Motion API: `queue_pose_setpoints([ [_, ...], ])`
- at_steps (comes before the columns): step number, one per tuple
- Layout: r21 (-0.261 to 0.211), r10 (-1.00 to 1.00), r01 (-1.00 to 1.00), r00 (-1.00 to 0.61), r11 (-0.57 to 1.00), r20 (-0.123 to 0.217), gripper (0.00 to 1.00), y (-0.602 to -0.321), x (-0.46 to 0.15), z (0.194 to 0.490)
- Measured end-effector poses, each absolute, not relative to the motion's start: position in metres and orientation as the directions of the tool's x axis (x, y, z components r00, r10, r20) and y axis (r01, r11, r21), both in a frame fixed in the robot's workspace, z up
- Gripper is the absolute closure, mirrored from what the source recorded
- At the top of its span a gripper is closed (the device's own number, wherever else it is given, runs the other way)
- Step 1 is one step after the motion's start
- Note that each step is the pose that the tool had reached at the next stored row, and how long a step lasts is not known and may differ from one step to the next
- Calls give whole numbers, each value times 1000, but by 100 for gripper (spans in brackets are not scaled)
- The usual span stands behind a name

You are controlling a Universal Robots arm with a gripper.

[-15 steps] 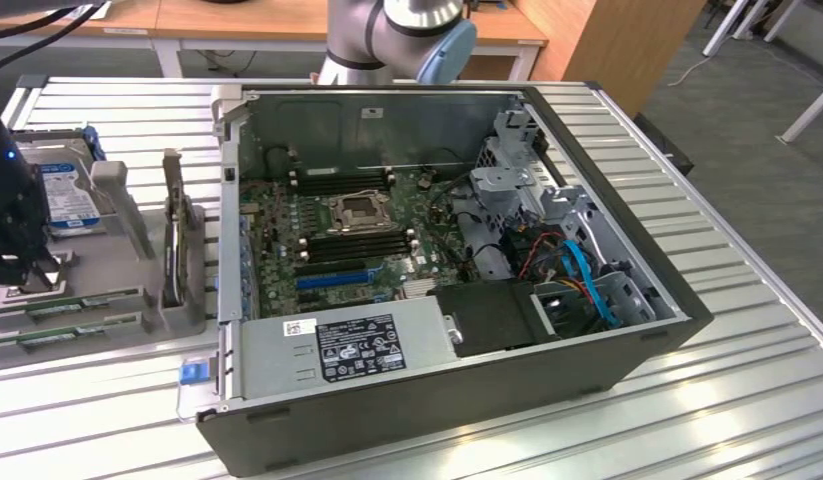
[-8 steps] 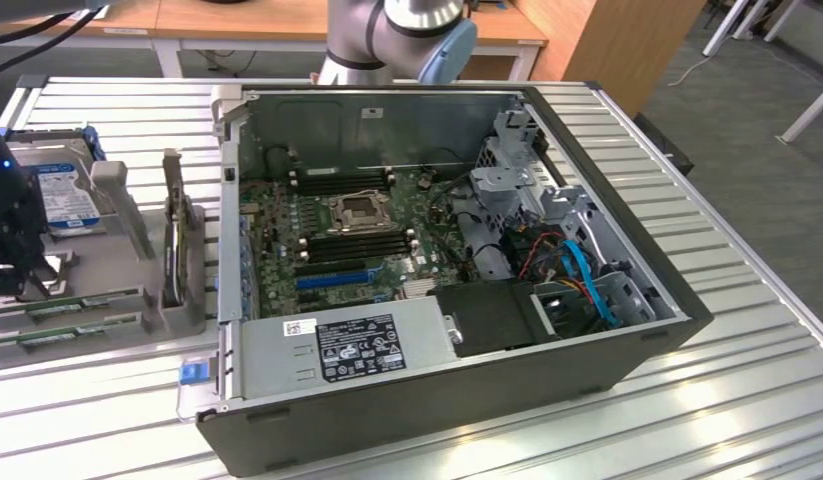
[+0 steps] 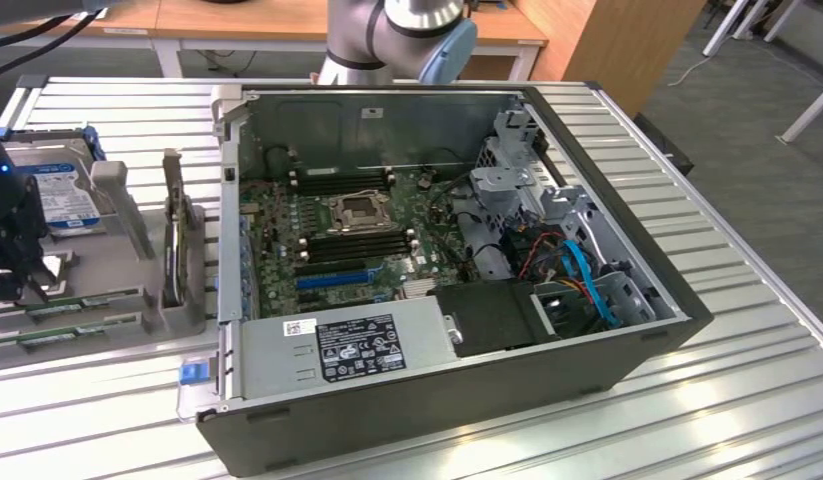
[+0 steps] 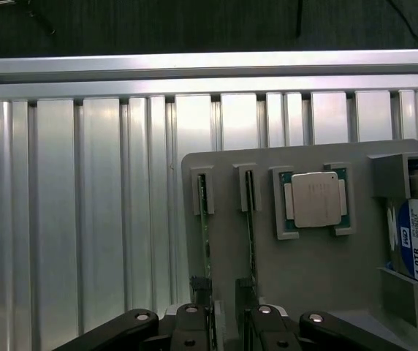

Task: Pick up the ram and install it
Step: 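Pick up the ram and move it above insertion slot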

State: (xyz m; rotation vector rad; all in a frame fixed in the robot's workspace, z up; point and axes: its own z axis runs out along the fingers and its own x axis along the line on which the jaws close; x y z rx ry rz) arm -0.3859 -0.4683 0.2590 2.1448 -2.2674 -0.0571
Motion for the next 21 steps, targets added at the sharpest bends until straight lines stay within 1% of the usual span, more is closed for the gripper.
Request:
queue_pose_setpoints([
  [13, 40, -998, -998, -56, 55, -11, 71, -471, -386, 238],
  [21, 40, -998, -998, -56, 55, -11, 71, -472, -386, 229],
])
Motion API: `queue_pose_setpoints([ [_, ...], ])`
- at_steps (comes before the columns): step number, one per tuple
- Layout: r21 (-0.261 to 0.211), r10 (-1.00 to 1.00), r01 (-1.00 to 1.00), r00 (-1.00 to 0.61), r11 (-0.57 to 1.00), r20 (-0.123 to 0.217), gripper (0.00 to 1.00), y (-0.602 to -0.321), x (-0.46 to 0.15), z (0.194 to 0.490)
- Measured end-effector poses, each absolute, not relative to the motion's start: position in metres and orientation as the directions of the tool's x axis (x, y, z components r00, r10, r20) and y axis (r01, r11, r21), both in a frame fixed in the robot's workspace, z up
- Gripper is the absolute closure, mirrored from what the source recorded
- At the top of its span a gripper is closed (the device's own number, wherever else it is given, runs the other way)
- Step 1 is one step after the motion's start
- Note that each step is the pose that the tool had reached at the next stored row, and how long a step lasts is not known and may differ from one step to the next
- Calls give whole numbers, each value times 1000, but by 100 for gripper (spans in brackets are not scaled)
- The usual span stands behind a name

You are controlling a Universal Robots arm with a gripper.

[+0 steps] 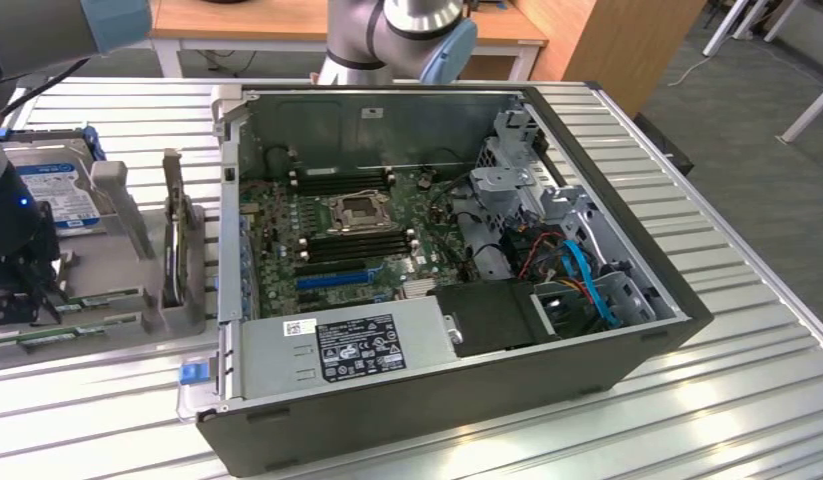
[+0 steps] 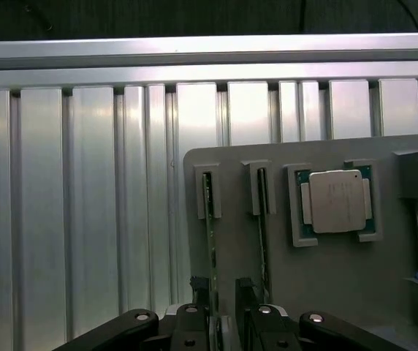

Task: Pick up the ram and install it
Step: 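Pick up the ram and move it above insertion slot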

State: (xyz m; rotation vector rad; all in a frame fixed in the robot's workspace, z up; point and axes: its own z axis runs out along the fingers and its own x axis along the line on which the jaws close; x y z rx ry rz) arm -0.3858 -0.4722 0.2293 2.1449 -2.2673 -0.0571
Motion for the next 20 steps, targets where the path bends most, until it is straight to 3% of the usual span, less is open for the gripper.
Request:
queue_pose_setpoints([
  [20, 40, -998, -998, -56, 55, -11, 71, -476, -386, 207],
])
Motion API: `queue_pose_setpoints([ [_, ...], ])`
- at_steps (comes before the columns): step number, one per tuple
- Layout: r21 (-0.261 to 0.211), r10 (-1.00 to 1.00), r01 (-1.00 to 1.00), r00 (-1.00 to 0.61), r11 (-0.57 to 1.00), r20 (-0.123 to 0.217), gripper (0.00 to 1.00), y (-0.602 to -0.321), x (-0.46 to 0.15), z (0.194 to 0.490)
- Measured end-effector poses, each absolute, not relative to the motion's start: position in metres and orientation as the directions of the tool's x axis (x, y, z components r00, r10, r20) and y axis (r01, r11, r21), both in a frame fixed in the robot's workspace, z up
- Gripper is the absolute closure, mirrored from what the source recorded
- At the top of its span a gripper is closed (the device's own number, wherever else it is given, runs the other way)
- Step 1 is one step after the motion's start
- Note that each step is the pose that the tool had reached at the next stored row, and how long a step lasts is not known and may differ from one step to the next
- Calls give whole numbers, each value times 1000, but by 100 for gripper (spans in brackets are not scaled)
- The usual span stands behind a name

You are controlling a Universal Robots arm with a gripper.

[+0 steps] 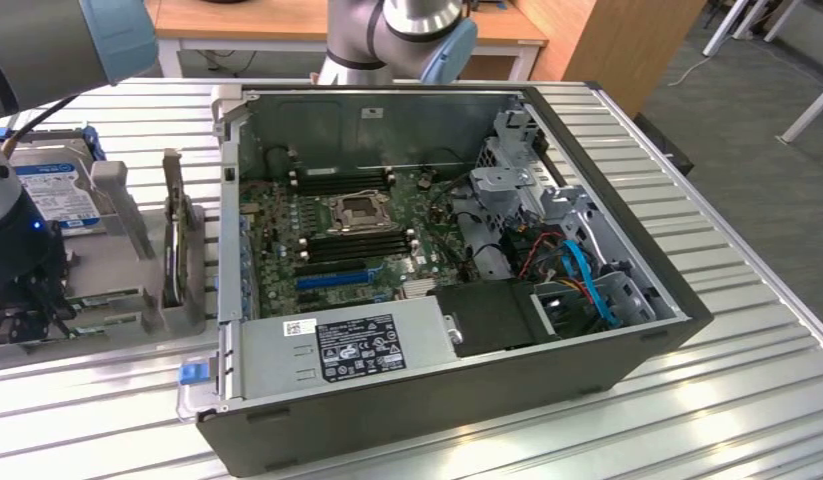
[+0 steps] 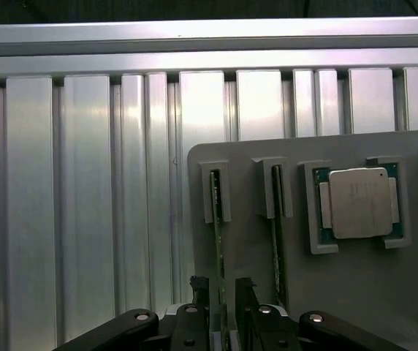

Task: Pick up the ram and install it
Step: 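Pick up the ram and move it above insertion slot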

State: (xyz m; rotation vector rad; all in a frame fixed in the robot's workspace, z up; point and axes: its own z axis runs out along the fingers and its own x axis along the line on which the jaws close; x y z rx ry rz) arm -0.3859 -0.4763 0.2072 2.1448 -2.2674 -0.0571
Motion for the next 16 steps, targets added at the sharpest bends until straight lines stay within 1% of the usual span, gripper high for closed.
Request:
queue_pose_setpoints([
  [7, 40, -998, -998, -55, 54, -11, 71, -476, -386, 206],
  [16, 40, -1000, -999, 0, 0, -11, 71, -476, -385, 206],
])
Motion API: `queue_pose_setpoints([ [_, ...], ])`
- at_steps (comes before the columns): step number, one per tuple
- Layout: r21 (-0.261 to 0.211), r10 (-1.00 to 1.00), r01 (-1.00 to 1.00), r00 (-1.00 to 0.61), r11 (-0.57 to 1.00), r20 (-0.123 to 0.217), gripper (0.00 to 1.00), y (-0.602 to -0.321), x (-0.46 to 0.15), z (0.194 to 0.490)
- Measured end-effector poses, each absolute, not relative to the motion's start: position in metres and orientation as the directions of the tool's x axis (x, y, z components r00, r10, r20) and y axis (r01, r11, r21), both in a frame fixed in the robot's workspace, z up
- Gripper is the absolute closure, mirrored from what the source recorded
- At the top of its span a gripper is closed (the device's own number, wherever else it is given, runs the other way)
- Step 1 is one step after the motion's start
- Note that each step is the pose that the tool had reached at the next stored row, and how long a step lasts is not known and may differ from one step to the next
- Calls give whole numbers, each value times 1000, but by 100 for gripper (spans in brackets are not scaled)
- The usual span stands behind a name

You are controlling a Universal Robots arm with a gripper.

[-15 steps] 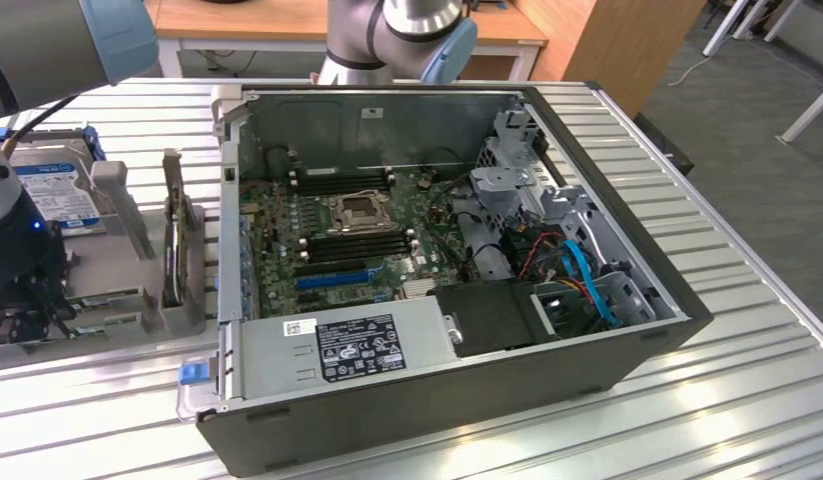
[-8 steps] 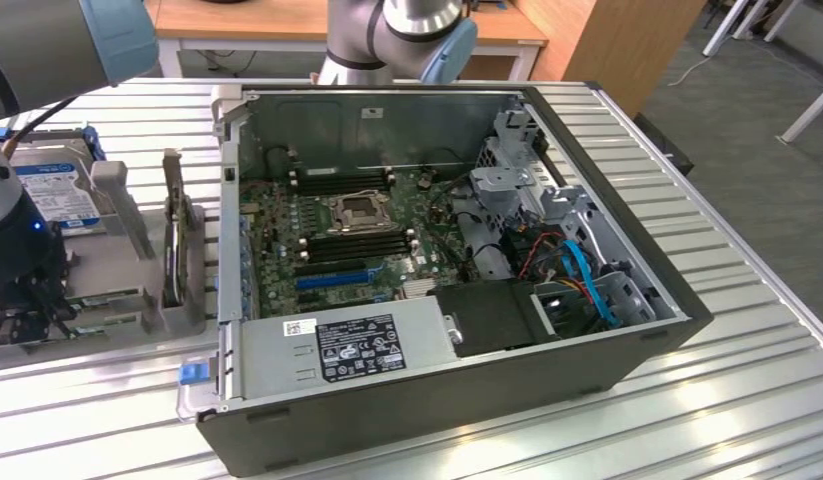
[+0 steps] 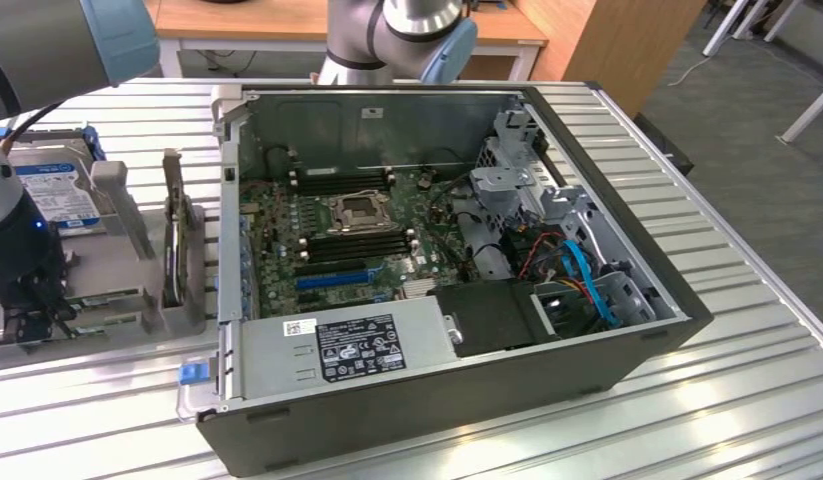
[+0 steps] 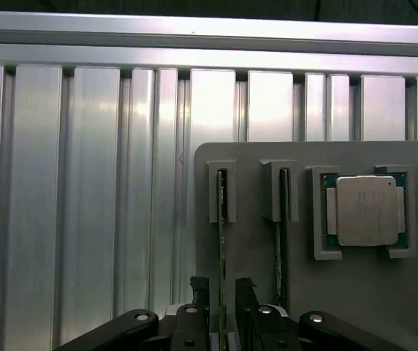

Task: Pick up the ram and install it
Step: 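Pick up the ram and move it above insertion slot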

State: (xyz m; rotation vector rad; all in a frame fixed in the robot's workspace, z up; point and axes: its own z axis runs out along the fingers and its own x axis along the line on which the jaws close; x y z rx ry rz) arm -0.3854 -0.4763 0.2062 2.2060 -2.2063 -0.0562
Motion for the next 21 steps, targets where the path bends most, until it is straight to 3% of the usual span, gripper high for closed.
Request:
queue_pose_setpoints([
  [21, 40, -1000, -999, 1, -2, -16, 71, -476, -371, 205],
])
